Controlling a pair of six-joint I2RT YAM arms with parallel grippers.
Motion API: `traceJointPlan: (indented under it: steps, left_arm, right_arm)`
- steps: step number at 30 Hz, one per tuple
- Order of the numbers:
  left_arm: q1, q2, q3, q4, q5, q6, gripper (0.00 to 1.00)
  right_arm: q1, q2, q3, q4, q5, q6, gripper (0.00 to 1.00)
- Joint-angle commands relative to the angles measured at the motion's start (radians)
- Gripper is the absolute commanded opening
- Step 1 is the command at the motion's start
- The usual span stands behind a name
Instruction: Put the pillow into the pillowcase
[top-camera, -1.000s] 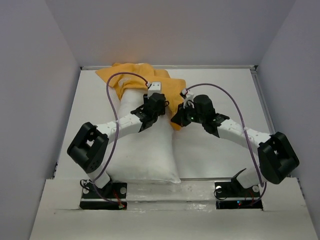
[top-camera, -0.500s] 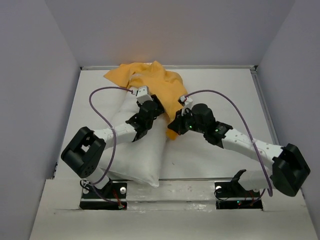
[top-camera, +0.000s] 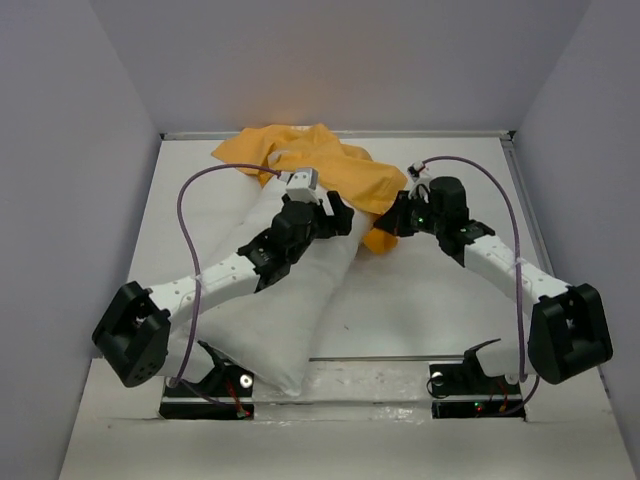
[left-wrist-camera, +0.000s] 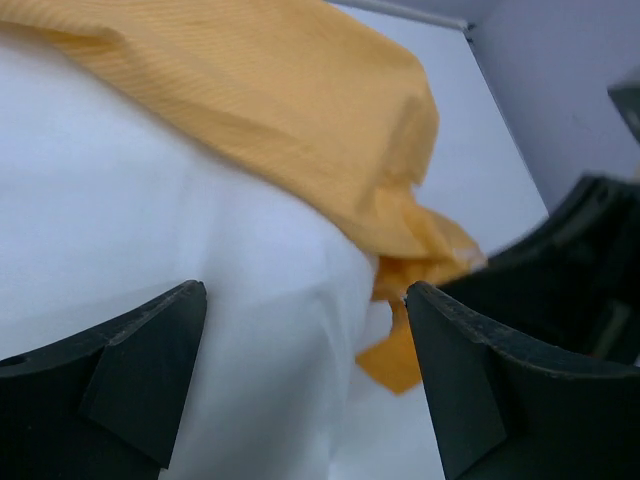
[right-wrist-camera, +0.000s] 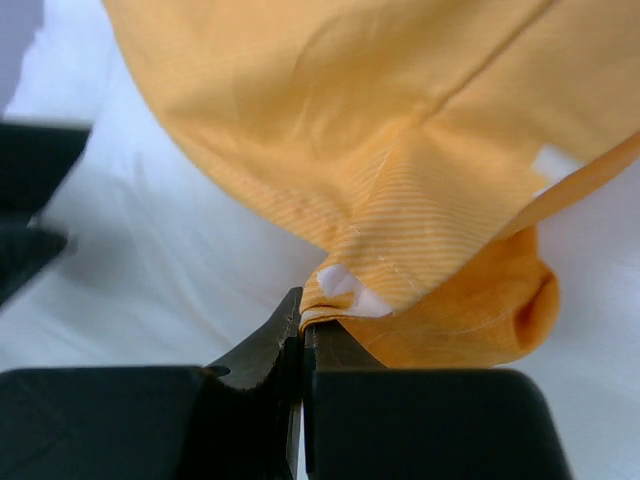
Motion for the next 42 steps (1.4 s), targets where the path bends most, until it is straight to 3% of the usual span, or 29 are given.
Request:
traceJointPlan:
  steps: [1,6,8,9,11,12,14,19,25,30,34,38,42]
  left_arm:
    - [-0.107,-0.1,0.1,-0.253,0.092,0.121,0.92]
    - [-0.186,-0.247,0.106,-0.503,-0.021,0.14,0.99]
    - [-0.192,-0.313,0.076,-0.566,-0.074,0.114,0.99]
    - [-0.186,-0.365,0.038,-0.635,-0.124,0.076,0.99]
    - [-0.155,-0.394,-0.018,-0.732,-0.131,0.048,0.99]
    - [-0.147,-0.39,-0.033,-0.754,-0.121,0.033,0.99]
    - [-0.147,-0.375,-0.09,-0.733,-0.071,0.007,0.99]
    - [-0.155,-0.269,-0.125,-0.608,0.02,0.005,0.99]
    - [-0.271,-0.235,0.075,-0.678,-0.213,0.06,0.99]
    - [-0.31,-0.114,0.201,-0.717,-0.265,0.131,0.99]
    - [-0.308,0.029,0.241,-0.697,-0.308,0.184,0.99]
    - [-0.301,0.239,0.322,-0.698,-0.345,0.237,0.99]
    - [-0.281,0.316,0.375,-0.666,-0.373,0.266,0.99]
  right_arm:
    - [-0.095,-0.015,0.107,0.003,-0.091,0.015,0.0]
    - [-0.106,-0.013,0.184,-0.125,-0.081,-0.031,0.03]
    - [-0.106,-0.042,0.164,-0.132,-0.079,-0.028,0.13]
    - [-0.106,-0.074,0.132,-0.135,-0.09,-0.015,0.28]
    - [-0.106,-0.105,0.095,-0.141,-0.113,-0.005,0.4]
    - [-0.106,-0.122,0.078,-0.159,-0.114,-0.007,0.52]
    - [-0.094,-0.18,0.037,-0.199,-0.084,-0.027,0.63]
    - [-0.075,-0.248,-0.04,-0.235,0.081,-0.051,0.76]
    - [-0.075,-0.153,-0.149,-0.075,0.237,-0.001,0.79]
    - [-0.106,-0.052,-0.181,0.065,0.303,0.031,0.77]
    - [-0.14,0.045,-0.178,0.173,0.234,0.007,0.77]
    - [-0.155,0.264,-0.103,0.285,0.104,-0.054,0.81]
    - [-0.155,0.381,-0.096,0.473,-0.005,-0.015,0.81]
